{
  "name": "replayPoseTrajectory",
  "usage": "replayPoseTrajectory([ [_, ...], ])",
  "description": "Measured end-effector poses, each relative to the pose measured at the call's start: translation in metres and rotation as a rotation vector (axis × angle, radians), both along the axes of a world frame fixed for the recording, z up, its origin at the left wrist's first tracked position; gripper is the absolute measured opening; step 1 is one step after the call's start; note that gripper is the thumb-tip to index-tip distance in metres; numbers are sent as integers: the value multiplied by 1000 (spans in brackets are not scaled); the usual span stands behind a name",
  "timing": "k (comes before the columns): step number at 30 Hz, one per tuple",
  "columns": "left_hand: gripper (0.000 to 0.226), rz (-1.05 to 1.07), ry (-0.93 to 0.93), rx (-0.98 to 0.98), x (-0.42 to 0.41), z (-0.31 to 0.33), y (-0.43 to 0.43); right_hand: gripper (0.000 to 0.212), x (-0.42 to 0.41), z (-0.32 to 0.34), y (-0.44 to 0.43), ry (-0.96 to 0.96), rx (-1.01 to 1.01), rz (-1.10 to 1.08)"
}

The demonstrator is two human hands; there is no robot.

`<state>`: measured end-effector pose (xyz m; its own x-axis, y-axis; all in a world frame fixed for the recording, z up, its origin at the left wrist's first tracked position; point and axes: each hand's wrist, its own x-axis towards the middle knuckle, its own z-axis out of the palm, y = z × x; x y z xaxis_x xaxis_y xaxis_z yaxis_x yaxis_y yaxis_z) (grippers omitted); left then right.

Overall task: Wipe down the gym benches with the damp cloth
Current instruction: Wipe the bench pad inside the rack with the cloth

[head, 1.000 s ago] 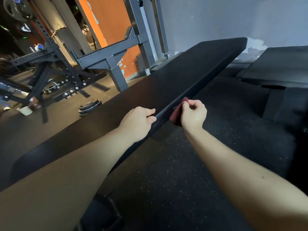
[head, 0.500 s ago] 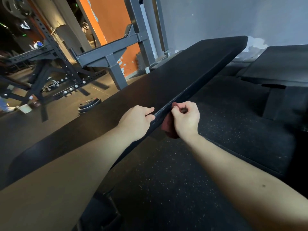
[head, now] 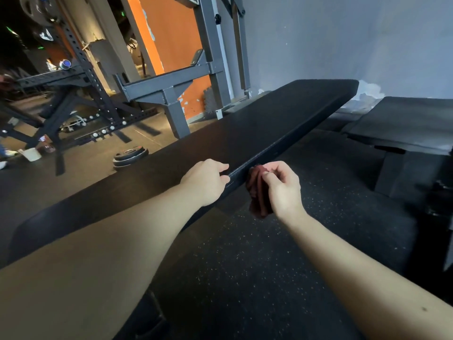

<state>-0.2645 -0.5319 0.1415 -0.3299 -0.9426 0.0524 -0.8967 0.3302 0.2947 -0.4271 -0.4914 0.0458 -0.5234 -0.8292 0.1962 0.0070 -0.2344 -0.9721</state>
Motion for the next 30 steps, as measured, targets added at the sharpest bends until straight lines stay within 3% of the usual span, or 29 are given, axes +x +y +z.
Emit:
replayPoseTrajectory([
  [5, 50, -215, 15, -19, -4, 9, 13, 22, -3, 12, 13, 16, -88, 202],
  [10, 11, -206, 176, -23, -13, 6, 20, 24, -9, 9, 24, 21, -107, 257],
  [14, 13, -121, 205, -53, -22, 10, 29, 20, -12, 6, 33, 86, -16, 191],
  [18, 14, -86, 119, -91, -33, 13, 35, 10, -11, 1, 37, 338, 114, 130],
  [21, 14, -66, 114, -116, -39, 14, 39, 18, -9, 2, 41, 447, 269, 63],
  [23, 14, -55, 135, -136, -43, 15, 42, 23, -6, 7, 46, 281, 340, 114],
  [27, 14, -46, 159, -127, -48, 9, 44, 30, -1, 16, 53, -526, 303, 437],
  [30, 15, -61, 157, -77, -49, 4, 43, 36, -2, 12, 51, -691, 245, 481],
])
